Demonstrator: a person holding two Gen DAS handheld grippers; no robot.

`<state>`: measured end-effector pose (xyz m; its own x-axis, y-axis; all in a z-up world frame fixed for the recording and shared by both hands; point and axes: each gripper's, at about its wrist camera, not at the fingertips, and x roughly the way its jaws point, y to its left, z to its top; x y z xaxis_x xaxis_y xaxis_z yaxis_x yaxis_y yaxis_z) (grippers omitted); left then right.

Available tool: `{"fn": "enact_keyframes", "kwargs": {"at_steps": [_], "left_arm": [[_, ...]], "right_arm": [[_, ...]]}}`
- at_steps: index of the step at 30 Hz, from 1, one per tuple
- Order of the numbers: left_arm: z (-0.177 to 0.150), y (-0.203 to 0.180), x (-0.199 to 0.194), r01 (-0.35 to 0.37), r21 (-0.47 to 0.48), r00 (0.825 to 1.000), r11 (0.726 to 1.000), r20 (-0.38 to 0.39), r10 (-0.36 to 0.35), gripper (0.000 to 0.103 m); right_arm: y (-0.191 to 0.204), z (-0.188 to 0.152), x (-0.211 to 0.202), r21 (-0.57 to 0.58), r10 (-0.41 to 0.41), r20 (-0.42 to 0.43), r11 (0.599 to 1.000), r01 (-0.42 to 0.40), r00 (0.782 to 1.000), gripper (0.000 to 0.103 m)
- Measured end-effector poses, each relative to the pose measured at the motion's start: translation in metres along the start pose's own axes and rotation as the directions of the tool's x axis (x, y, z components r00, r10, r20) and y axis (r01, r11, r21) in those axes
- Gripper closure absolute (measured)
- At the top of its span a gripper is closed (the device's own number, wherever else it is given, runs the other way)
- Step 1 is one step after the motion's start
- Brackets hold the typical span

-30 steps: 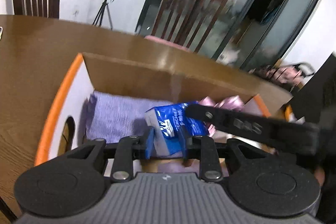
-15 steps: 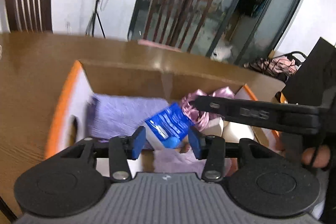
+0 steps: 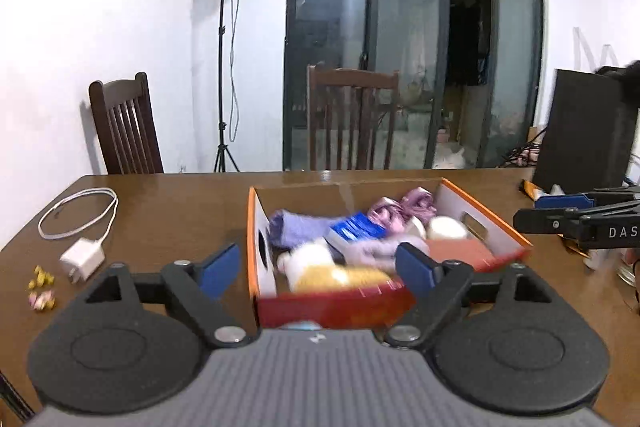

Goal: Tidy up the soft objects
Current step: 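Withdraw both grippers from the box toward the light-blue plush toy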

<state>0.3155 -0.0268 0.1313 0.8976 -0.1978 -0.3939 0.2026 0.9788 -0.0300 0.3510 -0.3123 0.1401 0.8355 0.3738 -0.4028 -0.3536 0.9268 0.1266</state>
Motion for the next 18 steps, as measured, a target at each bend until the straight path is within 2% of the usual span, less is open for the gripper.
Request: {"fn": "enact_keyframes", "kwargs": {"at_steps": [5,9,14,18], "left_arm": [[-0.049,-0.001,-0.048,0.006,-0.071,1.000,0.997,-0.009,-0.006,0.010],[-0.083,0.007,-0.075,-0.010,-0.121,0.999,0.993,-0.048,0.004,0.010],[-0.095,0.017,-0.085,-0.020,-0.137,0.998,0.990,-0.065,0.012,0.010],[-0.095,0.025,-0.078,-0.016,-0.171,0.998,0.985,-0.065,0.005,0.010]], "right_arm": [[0.032,-0.048,-0.055,-0.021,0.063,0.046,0.998,-0.062,0.997,0.033],[0.050,-0.088,-0.076,0.008,0.095,0.015,0.995,-0.096,0.995,0.031],[0.064,-0.116,-0.079,0.026,0.129,-0.051,0.991,-0.128,0.990,0.030],[0.068,-0.120,-0.083,0.025,0.117,-0.046,0.993,-0.116,0.992,0.030]]}}
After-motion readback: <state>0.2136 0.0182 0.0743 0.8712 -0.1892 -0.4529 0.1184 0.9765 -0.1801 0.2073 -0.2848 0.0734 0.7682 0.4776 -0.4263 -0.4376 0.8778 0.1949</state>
